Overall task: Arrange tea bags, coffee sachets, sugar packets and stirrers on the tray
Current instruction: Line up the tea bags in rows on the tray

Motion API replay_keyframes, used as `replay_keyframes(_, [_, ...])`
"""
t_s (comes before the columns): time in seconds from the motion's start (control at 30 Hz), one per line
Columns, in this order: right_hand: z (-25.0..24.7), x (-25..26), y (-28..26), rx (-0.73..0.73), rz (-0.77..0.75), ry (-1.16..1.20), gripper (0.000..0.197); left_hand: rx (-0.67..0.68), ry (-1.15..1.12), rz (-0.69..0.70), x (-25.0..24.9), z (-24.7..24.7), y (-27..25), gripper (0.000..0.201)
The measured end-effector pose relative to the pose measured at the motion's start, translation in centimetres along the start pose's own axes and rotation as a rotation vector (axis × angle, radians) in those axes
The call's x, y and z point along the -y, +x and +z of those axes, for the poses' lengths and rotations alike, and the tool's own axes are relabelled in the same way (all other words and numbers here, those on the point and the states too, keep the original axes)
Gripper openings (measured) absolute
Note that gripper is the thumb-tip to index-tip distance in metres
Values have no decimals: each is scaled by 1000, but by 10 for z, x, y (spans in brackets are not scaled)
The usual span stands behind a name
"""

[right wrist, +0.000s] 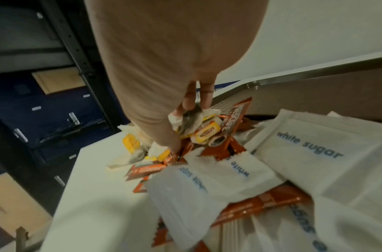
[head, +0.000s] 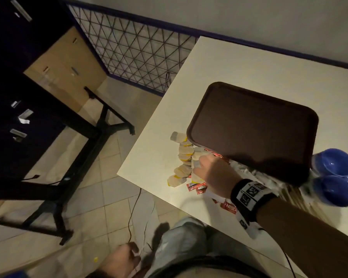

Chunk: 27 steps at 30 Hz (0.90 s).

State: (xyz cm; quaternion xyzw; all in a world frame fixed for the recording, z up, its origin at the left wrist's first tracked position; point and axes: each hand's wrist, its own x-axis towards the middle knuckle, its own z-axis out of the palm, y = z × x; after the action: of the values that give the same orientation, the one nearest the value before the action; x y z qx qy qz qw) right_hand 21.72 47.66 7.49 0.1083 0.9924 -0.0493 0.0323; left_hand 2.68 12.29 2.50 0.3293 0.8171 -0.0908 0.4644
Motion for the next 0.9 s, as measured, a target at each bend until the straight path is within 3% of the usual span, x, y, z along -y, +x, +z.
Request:
replay_keyframes(0.2, [-5,1,3,65,74,-36,15,-113,59,268,-52,-69,1,12])
replay_keyframes(0.47, [-7,-7,-11,53,111,196,35,-375,-19,745,-165,-172,-9,15])
replay_keyframes(0.6, [-28,-16,-10,-74,272,594,16,-421,-40,932,-215,-204,-1,18])
replay_keyframes(0.67, [-52,-29,-5,-130,369,871,18,-456,-42,1009,-238,-214,7,22])
replay_keyframes(0.77, [-77,-45,-3,-190,388,1073,28,-360,-265,1018,-262,-211,19,24])
replay_keyframes(0.9, [-69,-62,-6,-160,356,1182,39,-226,-550,1052,-272,-193,44,35])
